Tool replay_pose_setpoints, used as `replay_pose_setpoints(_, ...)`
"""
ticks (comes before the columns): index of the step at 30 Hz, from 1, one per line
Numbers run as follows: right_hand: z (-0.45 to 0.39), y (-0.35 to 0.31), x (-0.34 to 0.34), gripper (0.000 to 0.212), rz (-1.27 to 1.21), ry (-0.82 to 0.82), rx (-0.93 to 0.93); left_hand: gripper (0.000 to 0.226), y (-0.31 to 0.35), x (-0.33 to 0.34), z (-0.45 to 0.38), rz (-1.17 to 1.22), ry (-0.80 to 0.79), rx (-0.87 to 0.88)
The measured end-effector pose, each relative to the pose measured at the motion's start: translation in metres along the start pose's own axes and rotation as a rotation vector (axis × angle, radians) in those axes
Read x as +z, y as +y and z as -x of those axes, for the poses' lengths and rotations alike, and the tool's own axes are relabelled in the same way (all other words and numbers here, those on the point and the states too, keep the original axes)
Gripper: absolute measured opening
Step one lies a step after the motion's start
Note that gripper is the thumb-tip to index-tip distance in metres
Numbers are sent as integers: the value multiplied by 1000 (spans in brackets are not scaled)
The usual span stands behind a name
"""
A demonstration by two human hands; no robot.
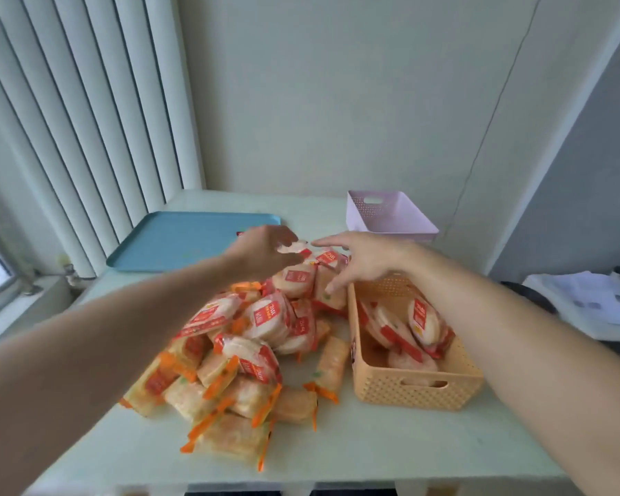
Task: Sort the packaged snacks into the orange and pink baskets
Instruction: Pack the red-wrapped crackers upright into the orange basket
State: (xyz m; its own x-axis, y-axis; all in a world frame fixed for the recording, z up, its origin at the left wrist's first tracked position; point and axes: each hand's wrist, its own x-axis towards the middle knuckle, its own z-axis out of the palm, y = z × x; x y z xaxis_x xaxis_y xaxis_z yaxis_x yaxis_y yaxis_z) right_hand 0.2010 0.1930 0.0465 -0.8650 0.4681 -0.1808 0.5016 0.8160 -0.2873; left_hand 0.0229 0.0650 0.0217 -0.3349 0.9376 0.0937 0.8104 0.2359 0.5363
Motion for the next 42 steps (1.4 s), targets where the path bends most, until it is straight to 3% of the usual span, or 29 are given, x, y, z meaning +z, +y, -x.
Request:
replay_pose_setpoints(3,-26,-33,38,125,212,-147,-76,73,-49,-39,18,-144,-201,-178)
replay_pose_setpoints(6,-38,-53,59,130,248,-199,-103,111,-85,-52,38,-281,-382,-309)
replay_pose_setpoints(9,-34,-66,64,135,403,-227,-182,129,-105,-52,52,-242,-682,-317)
replay_pose_setpoints(11,-28,-68,72,135,498,-207,-214,135,-111,-47,58,-278,-755,-262)
replay_pose_setpoints(14,-29,-64,90,126,528,-134,-306,136,-112,-38,61,-434,-664,-191)
replay_pose_setpoints(18,-22,-65,96,109,482,-66,-323,81,-108,-36,59,-277,-436,-179)
replay_pose_setpoints(21,-14,-71,90,82,435,49,-357,55,-105,-41,57,-240,-290,-191)
replay_pose_setpoints(23,-11,-73,89,72,463,128,-377,19,-105,-40,56,-223,-174,-182)
replay_pose_setpoints(26,-11,-72,91,63,522,187,-386,22,-101,-42,55,-138,-90,-180)
replay_pose_setpoints(30,-1,-66,63,55,231,324,-358,10,-84,-59,52,11,55,-160)
replay_pose_setpoints(33,18,-46,22,57,2,416,-190,9,-56,-68,43,246,208,-117)
replay_pose_setpoints(36,35,-4,-10,72,-100,487,120,29,-16,-56,32,430,258,-61)
replay_pose_setpoints(39,52,43,-6,51,4,301,403,41,32,-23,22,628,179,-7)
replay_pose_setpoints(42,63,66,20,57,182,-35,487,64,75,19,15,809,54,-23)
